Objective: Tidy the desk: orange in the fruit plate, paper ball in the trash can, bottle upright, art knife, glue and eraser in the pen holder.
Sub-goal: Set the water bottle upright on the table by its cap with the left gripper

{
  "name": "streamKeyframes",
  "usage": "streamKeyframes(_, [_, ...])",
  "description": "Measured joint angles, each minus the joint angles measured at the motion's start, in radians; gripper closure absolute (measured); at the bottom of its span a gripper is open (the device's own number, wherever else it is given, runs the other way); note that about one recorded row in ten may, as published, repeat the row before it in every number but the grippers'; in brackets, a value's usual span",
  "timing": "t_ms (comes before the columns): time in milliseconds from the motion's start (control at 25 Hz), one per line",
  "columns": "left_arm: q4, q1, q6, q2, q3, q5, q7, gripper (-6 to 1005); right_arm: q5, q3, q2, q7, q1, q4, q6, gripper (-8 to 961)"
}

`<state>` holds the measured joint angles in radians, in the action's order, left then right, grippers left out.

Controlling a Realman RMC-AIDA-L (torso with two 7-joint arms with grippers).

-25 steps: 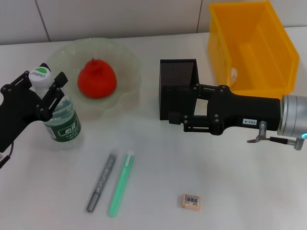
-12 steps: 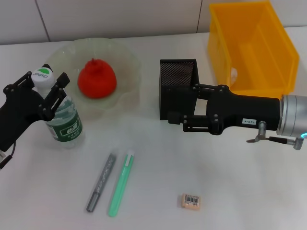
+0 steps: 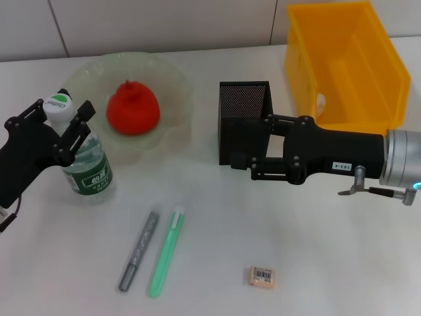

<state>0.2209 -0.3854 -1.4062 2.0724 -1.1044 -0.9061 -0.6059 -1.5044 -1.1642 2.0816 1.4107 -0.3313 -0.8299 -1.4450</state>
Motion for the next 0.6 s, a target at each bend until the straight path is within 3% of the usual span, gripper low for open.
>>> streamKeyframes(600, [0.004,0.008,-0.027,0.000,-0.008,-0.005,0.030,516,0.000,0.003,0.000,0.000,-0.007,0.005,0.000,187])
